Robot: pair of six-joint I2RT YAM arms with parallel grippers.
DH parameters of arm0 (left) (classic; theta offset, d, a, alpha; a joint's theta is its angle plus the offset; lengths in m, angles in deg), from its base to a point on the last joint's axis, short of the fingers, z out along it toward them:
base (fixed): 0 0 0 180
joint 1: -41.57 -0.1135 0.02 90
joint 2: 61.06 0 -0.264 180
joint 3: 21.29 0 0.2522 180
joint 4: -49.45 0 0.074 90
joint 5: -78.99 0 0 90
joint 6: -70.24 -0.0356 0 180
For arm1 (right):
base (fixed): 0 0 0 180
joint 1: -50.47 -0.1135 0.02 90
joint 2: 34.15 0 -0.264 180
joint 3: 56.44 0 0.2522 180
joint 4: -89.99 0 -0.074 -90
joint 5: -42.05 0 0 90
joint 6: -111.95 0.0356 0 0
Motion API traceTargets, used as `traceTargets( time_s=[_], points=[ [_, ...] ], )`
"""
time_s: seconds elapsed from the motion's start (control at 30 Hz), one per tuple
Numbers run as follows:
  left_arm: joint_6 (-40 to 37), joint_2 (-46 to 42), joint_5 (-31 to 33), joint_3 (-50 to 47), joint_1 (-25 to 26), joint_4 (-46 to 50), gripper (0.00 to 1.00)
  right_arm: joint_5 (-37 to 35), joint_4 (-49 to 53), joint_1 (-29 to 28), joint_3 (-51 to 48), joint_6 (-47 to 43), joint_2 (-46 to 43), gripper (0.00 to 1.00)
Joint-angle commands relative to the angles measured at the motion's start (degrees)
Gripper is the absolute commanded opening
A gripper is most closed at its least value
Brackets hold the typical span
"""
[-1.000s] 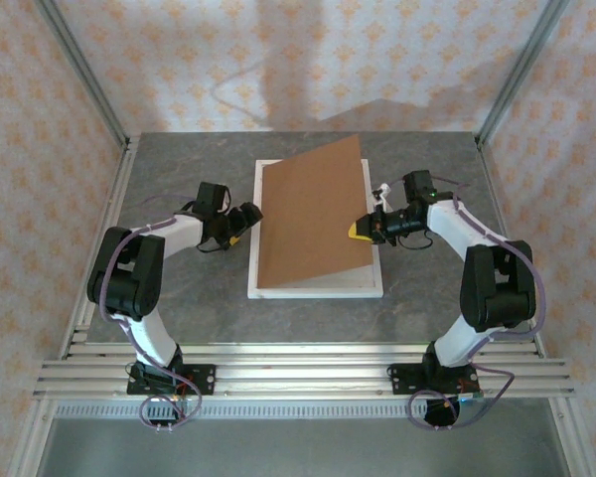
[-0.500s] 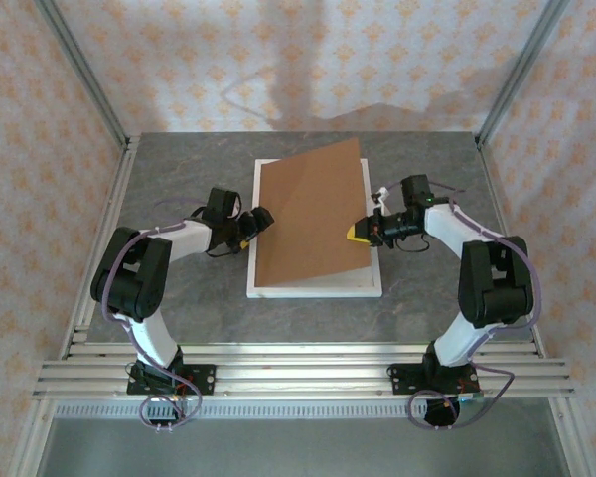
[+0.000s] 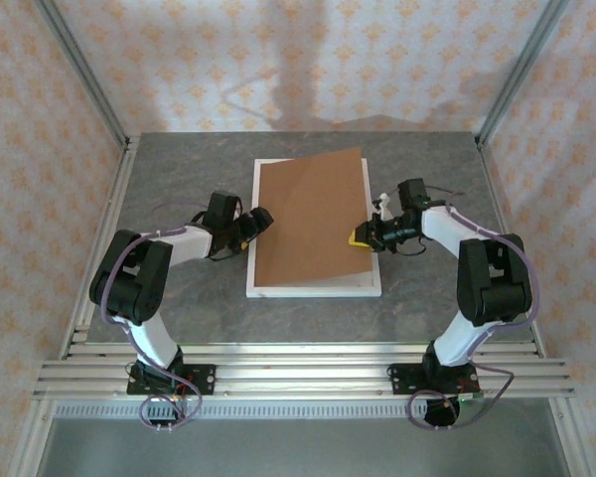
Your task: Put the photo into the frame
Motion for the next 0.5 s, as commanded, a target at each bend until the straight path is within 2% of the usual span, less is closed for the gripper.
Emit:
traceTargets(
  time_s=[0.0, 0.27, 0.47],
  points=[
    [2.1, 0.9, -4.3, -1.8, 2.6, -1.5, 0.89, -18.2, 0.6, -1.5, -0.8, 3.7, 0.1, 0.18],
    [2.3, 1.1, -4.3, -2.0, 2.7, -1.9, 0.89, -26.4, 4.1, -2.8, 1.7, 3.8, 0.3, 0.28],
    [2.3, 1.0, -4.3, -1.9, 3.3, -1.7, 0.89, -31.3, 5.2, -4.6, 2.4, 4.3, -0.3, 0.29]
  ],
)
